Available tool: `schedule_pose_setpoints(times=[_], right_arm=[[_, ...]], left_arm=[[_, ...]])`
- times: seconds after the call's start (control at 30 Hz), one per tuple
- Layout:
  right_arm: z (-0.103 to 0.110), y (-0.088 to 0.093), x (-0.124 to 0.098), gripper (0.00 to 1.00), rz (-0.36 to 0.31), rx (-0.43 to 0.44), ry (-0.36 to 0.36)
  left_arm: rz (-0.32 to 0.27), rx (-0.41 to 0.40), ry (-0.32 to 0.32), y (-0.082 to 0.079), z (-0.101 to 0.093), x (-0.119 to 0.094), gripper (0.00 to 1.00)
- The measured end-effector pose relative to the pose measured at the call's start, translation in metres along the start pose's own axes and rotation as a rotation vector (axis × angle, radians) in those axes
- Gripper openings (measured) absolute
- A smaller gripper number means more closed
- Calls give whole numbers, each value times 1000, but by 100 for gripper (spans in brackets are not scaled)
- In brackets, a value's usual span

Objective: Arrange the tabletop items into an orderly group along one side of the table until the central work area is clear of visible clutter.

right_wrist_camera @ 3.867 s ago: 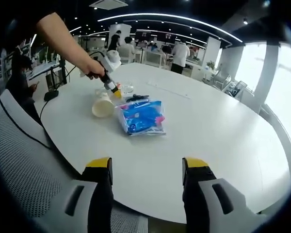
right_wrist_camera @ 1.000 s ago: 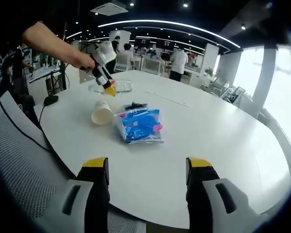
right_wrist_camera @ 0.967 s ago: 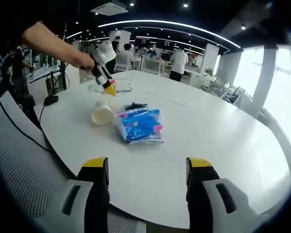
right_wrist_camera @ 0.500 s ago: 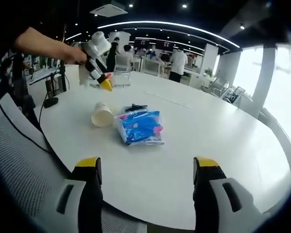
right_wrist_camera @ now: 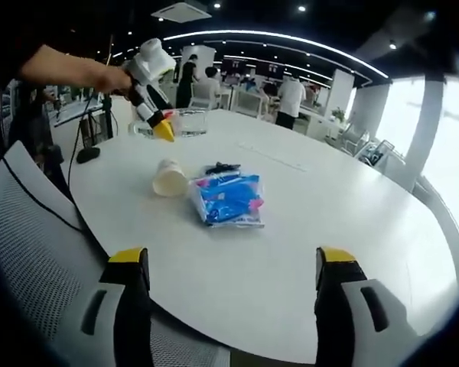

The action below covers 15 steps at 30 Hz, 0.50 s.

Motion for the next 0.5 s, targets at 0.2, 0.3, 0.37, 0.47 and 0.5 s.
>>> schedule_pose_setpoints(times=[0.2, 0.3, 0.37, 0.47, 0.5], right_arm=[[3, -15, -3, 91, -25, -17, -21], [4, -24, -2, 91, -43, -25, -30], [6, -31, -1, 91, -55, -32, -40], [10, -41, -1, 91, -75, -57, -57], [12, -45, 0, 91, -80, -71, -62]], left_arm=[[-24, 11, 5, 0, -15, -10, 34], [-27, 23, 11, 0, -22, -16, 34], [-24, 37, 10, 0, -26, -18, 34], [-24, 40, 4, 1, -30, -21, 34], [-15, 53, -2, 2, -32, -22, 34]])
Point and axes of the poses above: the point that each gripper's makers call its tool centre point, and the gripper's own axes: x roughly forward along the fingers, z roughly to its left, y roughly out of its underside, the point moved 5 cm from there along -x, roughly backward along the fingers, and after that the axes turned 9 degrees about y, right-handed, at the moved point
